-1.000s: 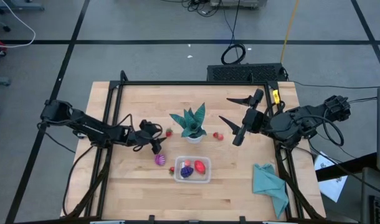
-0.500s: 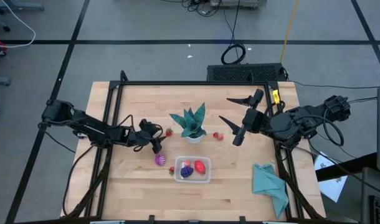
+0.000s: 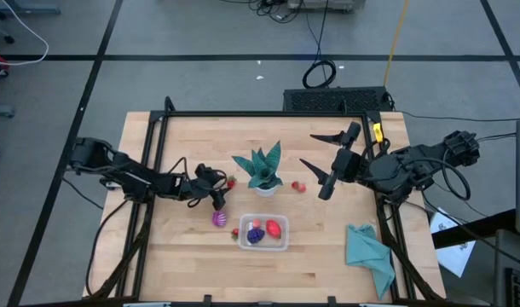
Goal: Pick and placing Produce into tupperware
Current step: Put the top left red strawberry into the transparent bin
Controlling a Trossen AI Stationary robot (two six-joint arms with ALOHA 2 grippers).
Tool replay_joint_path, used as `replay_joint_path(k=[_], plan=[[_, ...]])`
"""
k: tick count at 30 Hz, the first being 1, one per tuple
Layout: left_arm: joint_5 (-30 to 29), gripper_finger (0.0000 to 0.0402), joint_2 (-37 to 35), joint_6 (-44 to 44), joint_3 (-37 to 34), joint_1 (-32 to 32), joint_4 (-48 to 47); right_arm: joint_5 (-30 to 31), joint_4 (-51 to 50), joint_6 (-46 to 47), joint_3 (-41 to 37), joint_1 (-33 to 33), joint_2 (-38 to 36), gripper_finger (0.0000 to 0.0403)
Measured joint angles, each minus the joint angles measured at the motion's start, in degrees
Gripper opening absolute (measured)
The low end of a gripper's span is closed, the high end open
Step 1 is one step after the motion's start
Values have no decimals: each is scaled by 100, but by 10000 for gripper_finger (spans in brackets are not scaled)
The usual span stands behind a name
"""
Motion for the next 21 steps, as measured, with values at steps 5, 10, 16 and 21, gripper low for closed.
replay_joint_path(k=[5, 10, 16, 21], plan=[[2, 251, -2, 7, 0, 69, 25, 0, -2, -1, 0, 0, 1, 281], [2, 255, -2, 48, 0, 151, 75, 0, -2, 0, 0, 0, 0, 281], [2, 278, -2, 45, 0, 153, 89, 0, -2, -2, 0, 0, 0, 281], [2, 284, -2, 111, 0, 155, 91, 0, -2, 0, 0, 0, 0, 281]])
